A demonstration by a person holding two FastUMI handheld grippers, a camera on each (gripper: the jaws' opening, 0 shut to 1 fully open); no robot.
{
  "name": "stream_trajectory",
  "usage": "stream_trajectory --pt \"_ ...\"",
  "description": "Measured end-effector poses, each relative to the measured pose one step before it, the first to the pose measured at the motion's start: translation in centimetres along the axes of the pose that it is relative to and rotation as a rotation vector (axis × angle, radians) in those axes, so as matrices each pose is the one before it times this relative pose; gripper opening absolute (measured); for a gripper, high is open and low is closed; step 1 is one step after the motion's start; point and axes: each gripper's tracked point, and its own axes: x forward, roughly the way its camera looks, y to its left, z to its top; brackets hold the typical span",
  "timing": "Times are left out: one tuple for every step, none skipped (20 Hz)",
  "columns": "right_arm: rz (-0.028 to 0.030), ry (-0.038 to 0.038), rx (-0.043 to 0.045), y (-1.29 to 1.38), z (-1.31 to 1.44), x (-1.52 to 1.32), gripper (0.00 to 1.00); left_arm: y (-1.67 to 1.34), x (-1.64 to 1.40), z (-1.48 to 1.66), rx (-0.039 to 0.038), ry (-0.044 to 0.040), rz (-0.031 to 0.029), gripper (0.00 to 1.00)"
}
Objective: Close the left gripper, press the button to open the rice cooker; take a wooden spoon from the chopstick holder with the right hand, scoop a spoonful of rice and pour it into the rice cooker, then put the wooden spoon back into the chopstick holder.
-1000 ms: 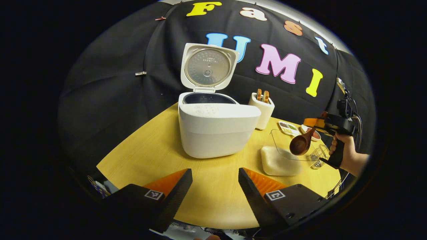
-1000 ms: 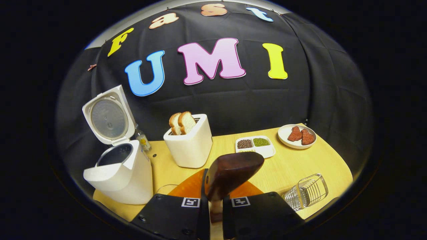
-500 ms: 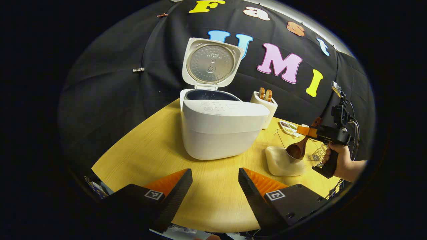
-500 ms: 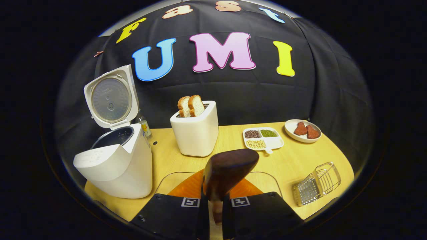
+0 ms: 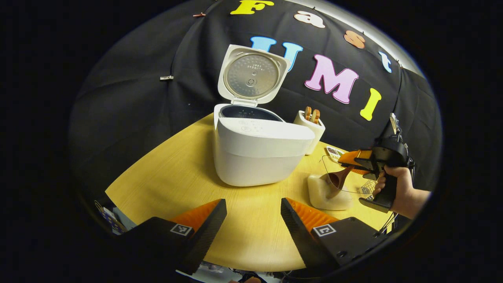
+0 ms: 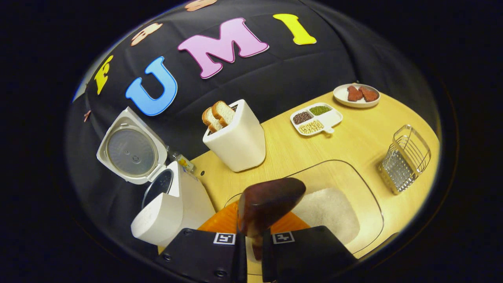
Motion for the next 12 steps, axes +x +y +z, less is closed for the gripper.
stream_trajectory --pt "-0.00151 0.01185 0.02156 -0.009 0.041 -0.226 0.19 0.123 -0.118 0.044 -0.00071 -0.00007 0.00034 0.96" --pt "-0.00198 0.00217 0.01008 -0.101 0.171 -0.347 0.19 -0.063 -0.155 0.109 -0.0021 -0.0012 -0.0009 0.95" --pt "0.00412 0.006 0.0138 -0.17 0.259 -0.17 0.19 -0.054 -0.205 0.176 -0.00191 -0.00214 -0.00137 0.95" --pt "0.00317 0.00779 0.02681 -0.248 0.117 -0.407 0.19 -0.156 -0.041 0.183 0.00008 -0.00396 -0.00013 0.95" --pt "-0.00145 0.00586 0.0387 -0.359 0.221 -0.382 0.19 0.017 -0.182 0.187 0.00204 -0.0043 0.00206 0.96" --pt "-0.00106 0.00422 0.04518 -0.252 0.289 -0.326 0.19 0.124 -0.212 0.171 0.00189 -0.00443 0.00152 0.95" --pt "-0.00231 -0.00162 0.0441 -0.484 0.375 -0.267 0.19 0.035 -0.178 0.234 0.00022 -0.00563 0.00239 0.95" --pt "-0.01331 0.0056 0.04871 -0.902 0.316 -0.111 0.19 0.092 -0.197 0.24 -0.00109 -0.00439 0.00204 0.95" --pt "-0.01536 0.0039 0.04786 -0.838 0.26 -0.108 0.19 0.053 -0.19 0.223 -0.00173 -0.00424 0.00238 0.95" --pt "-0.01022 -0.00174 0.03802 -0.447 0.442 -0.264 0.19 0.143 -0.128 0.104 -0.00236 -0.00309 0.00388 0.95" --pt "-0.00473 -0.00985 0.02626 -0.318 0.72 -0.419 0.19 0.199 -0.157 0.074 -0.00275 -0.0026 0.00314 0.95" --pt "-0.00101 -0.0139 0.01328 -0.168 0.678 -0.505 0.19 0.157 -0.237 0.207 -0.00186 -0.00429 0.00275 0.95"
